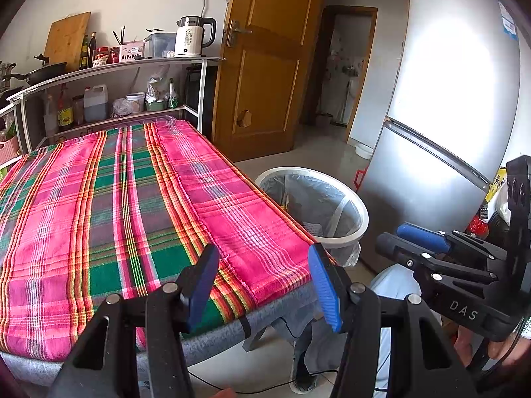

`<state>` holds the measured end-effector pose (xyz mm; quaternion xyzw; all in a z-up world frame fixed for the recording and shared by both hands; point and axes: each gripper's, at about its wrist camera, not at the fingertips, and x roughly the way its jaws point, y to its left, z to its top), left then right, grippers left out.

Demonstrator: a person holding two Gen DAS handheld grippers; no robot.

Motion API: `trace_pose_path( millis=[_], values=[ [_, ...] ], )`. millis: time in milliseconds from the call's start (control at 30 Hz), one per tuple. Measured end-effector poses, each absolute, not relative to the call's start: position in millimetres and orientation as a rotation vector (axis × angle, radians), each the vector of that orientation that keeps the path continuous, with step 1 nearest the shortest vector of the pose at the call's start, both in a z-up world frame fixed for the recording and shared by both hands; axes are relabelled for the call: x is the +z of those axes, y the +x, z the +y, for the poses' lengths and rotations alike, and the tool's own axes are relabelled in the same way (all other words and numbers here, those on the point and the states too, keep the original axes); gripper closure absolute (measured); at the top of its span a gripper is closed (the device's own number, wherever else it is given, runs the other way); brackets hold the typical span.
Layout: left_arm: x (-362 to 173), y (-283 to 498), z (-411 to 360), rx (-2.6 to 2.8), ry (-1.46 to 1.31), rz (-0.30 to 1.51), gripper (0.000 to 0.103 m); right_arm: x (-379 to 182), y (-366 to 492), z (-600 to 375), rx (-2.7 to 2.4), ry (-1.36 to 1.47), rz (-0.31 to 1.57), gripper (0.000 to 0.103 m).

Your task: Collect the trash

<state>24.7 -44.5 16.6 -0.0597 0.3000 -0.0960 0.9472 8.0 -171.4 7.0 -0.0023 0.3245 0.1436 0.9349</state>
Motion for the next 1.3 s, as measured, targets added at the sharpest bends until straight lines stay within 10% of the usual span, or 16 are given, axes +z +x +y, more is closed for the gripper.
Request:
trace_pose_path(
  millis=[1300],
  values=[
    [14.9,22.5,-44.4,-0.195,-0.116,0.613,0.045,5.7,9.0,-170.6,0.297,-0.01,0.668,0.06]
  ],
)
